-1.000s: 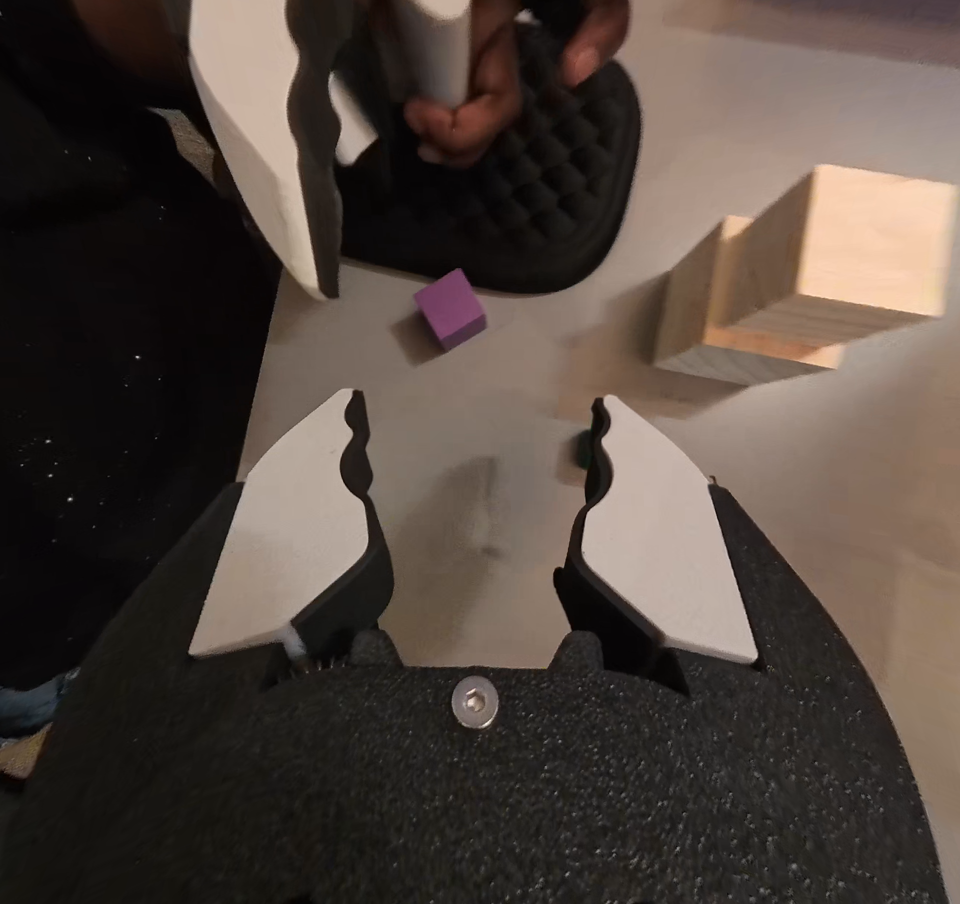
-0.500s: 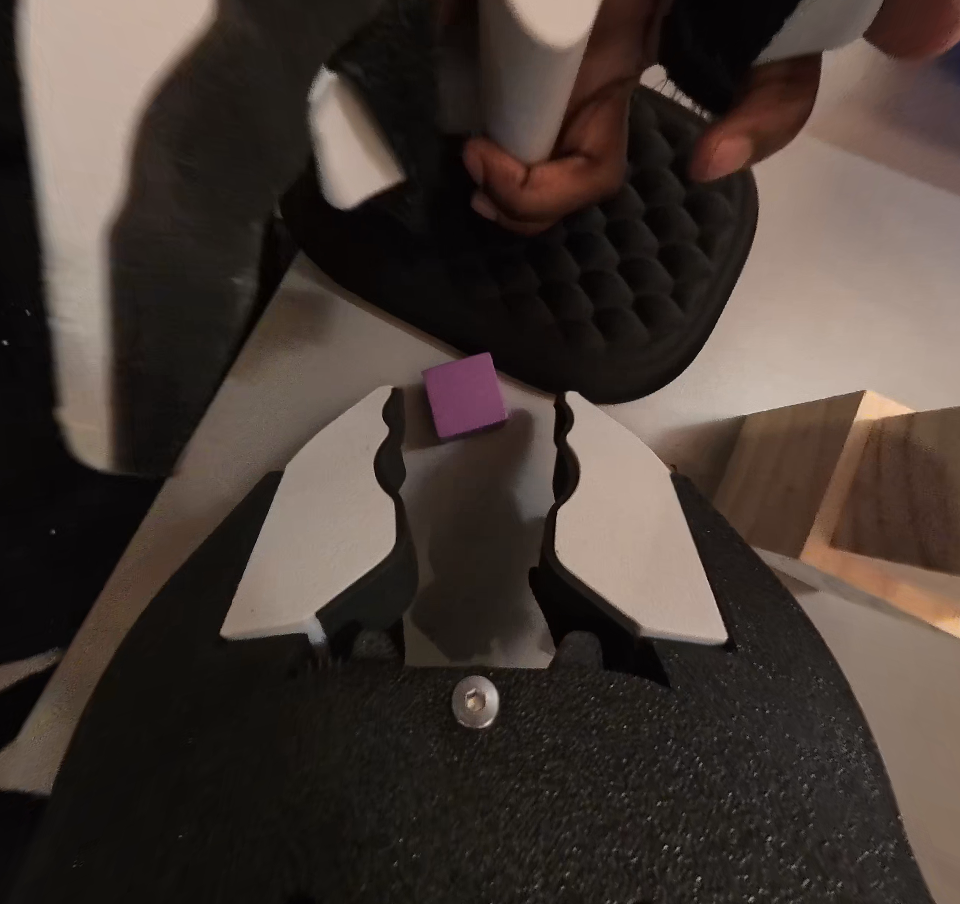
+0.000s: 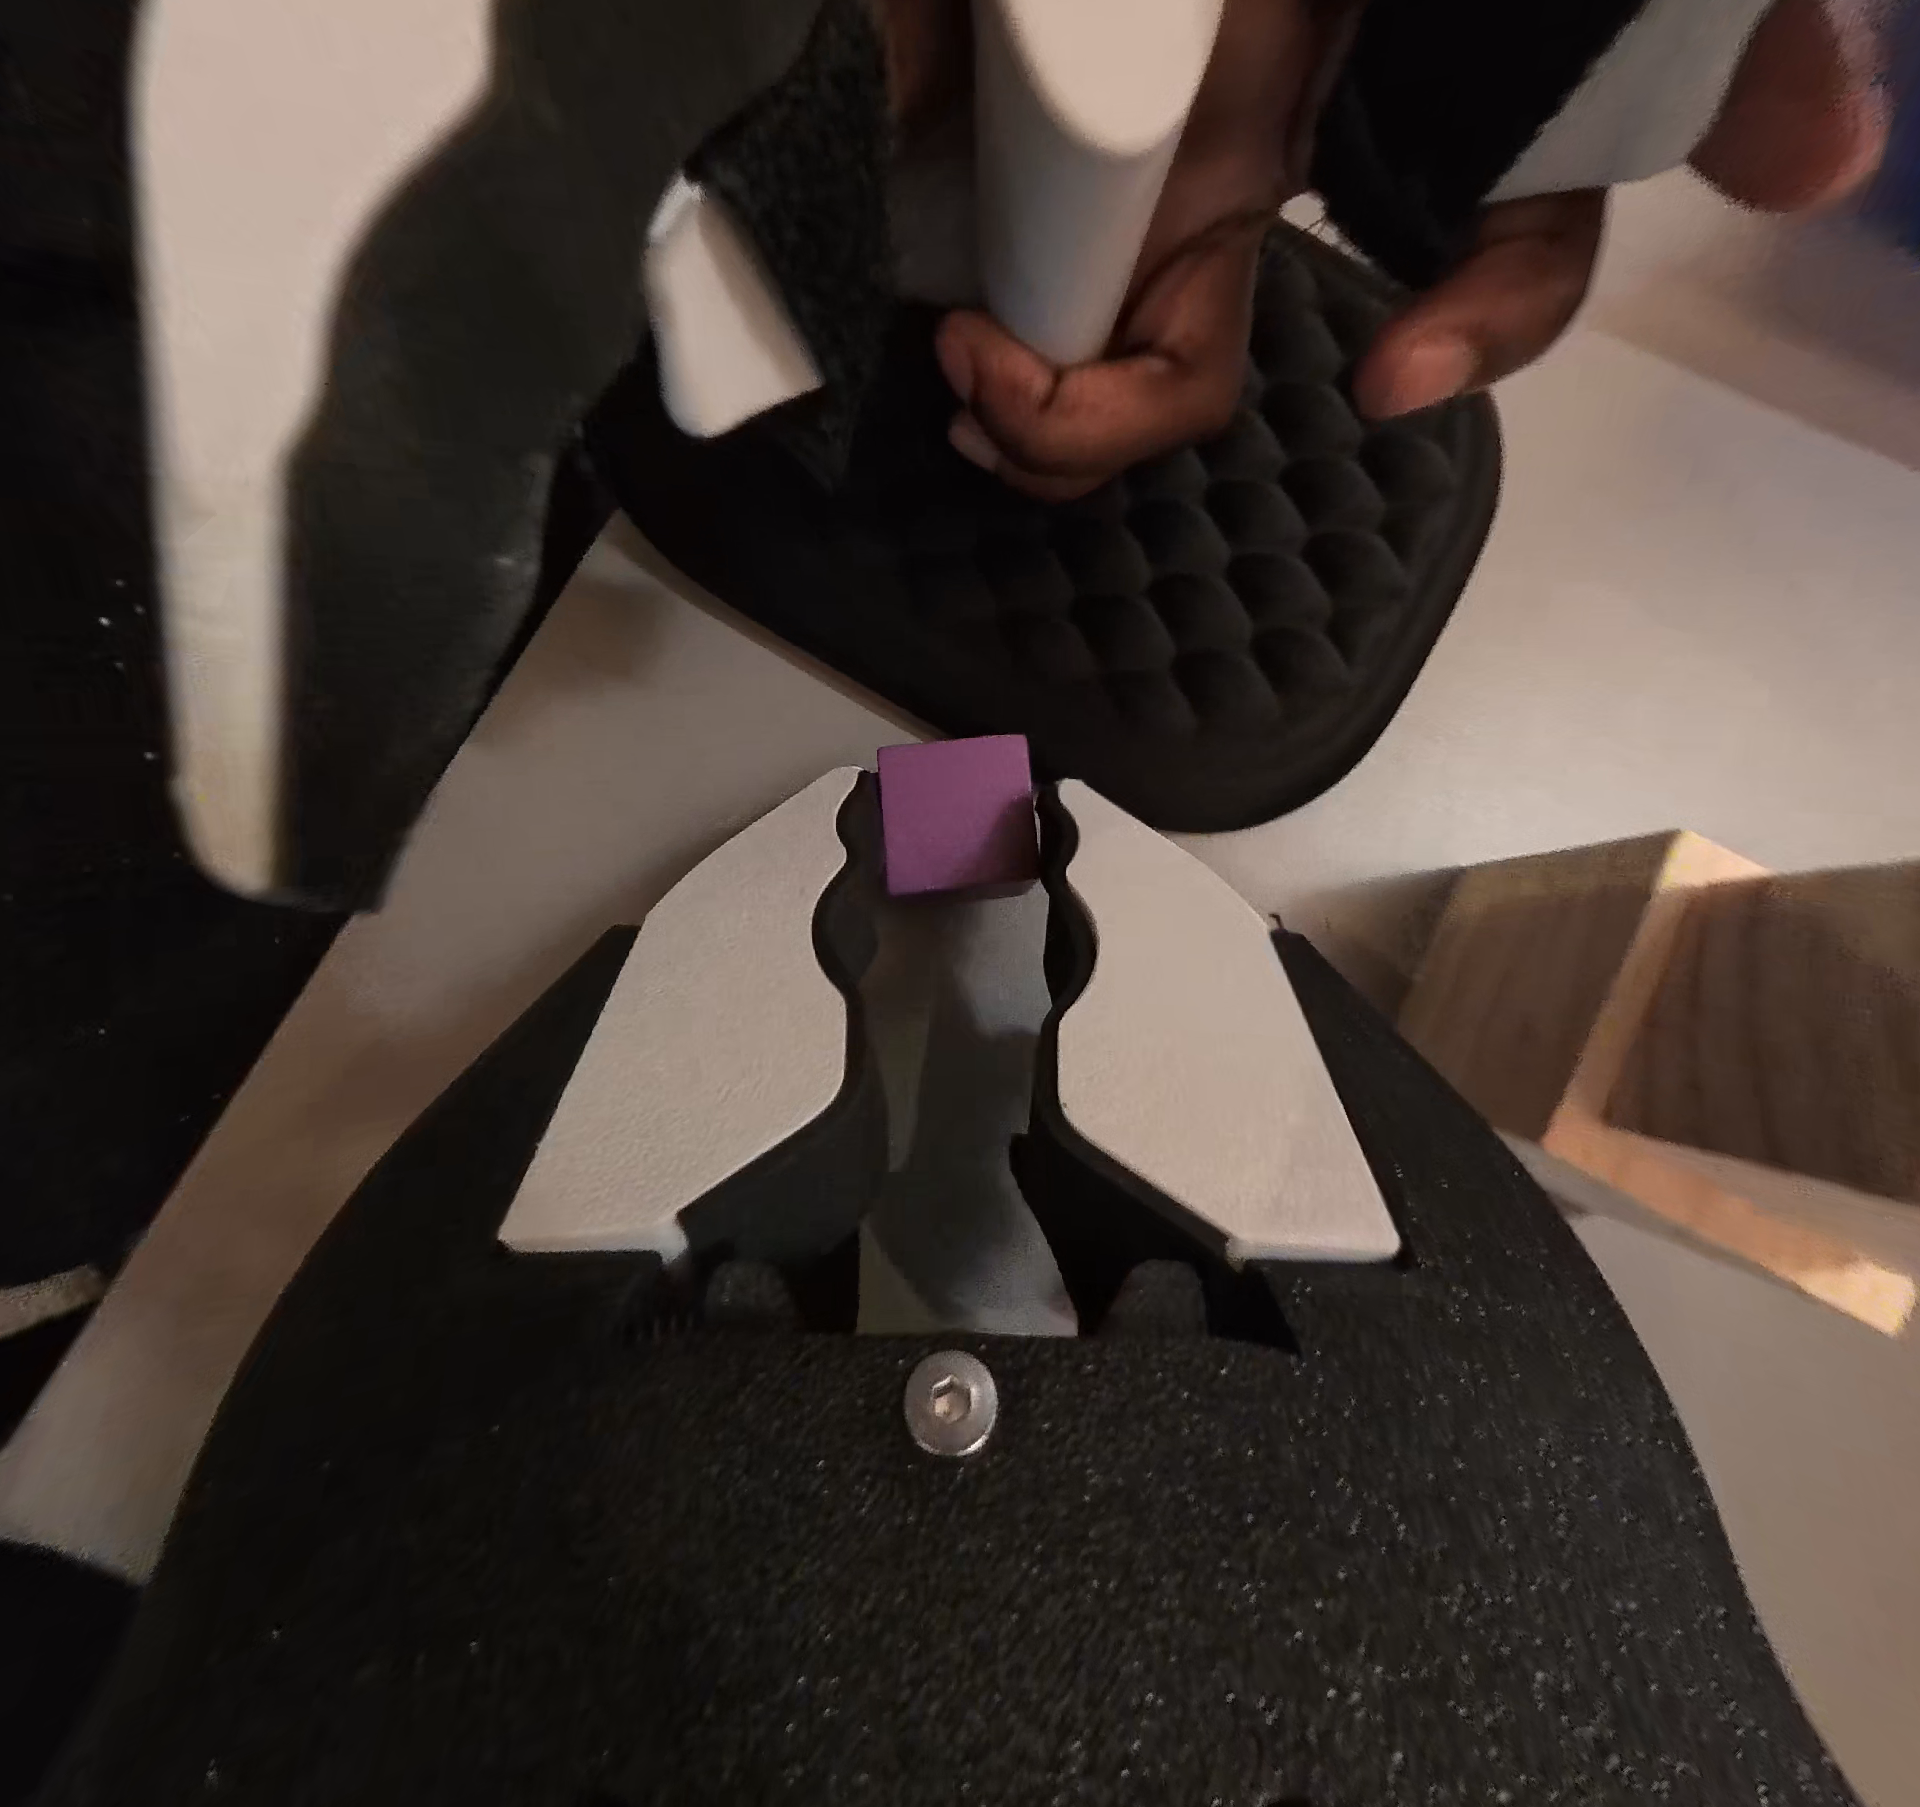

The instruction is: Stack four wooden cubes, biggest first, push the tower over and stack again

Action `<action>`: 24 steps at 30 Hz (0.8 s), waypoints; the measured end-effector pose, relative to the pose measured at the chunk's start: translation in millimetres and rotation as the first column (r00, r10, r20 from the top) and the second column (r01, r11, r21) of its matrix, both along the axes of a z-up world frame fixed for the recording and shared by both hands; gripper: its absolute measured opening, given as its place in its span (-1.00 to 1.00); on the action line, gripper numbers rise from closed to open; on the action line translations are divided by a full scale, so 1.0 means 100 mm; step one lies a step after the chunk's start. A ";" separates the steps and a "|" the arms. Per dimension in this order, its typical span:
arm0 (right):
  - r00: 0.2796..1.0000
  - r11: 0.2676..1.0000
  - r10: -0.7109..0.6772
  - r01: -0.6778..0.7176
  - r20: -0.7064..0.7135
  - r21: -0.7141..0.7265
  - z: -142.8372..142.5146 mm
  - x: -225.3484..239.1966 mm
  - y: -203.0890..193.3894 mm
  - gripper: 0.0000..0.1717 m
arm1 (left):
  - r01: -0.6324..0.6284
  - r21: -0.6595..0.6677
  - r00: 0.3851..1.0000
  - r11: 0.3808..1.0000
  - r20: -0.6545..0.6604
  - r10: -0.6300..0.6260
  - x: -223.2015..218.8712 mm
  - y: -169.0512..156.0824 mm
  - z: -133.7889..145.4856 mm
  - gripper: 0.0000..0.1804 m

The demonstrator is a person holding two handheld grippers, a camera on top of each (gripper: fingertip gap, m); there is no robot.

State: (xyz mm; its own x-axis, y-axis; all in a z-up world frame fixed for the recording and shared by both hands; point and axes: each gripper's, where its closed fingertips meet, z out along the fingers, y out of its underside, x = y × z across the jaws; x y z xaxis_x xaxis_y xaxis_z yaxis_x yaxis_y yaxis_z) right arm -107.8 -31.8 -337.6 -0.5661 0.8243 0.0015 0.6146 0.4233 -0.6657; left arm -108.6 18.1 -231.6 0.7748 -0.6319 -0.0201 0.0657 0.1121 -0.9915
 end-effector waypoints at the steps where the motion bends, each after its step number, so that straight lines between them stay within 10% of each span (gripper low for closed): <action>1: 1.000 1.000 -0.020 0.020 -0.007 0.001 0.04 0.01 0.02 -0.67 | 0.000 0.000 1.000 1.000 0.001 0.000 0.00 0.00 0.00 0.62; 16: 0.908 0.909 -0.410 0.414 -0.082 0.044 1.08 0.02 0.74 -0.67 | -0.022 -0.001 1.000 1.000 -0.008 0.022 -0.01 0.02 -0.01 0.62; 24: 0.845 0.844 -0.534 0.535 -0.037 0.037 0.96 -0.22 1.01 -0.67 | -0.025 -0.002 1.000 1.000 -0.012 0.025 -0.01 0.02 -0.01 0.62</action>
State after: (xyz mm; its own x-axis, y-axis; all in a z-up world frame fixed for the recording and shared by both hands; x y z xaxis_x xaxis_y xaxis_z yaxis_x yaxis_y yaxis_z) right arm -129.9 69.4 -241.3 -0.0376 0.9979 0.0528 0.7383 0.0634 -0.6715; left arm -109.3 20.3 -232.7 0.7898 -0.6127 -0.0275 0.0516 0.1110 -0.9925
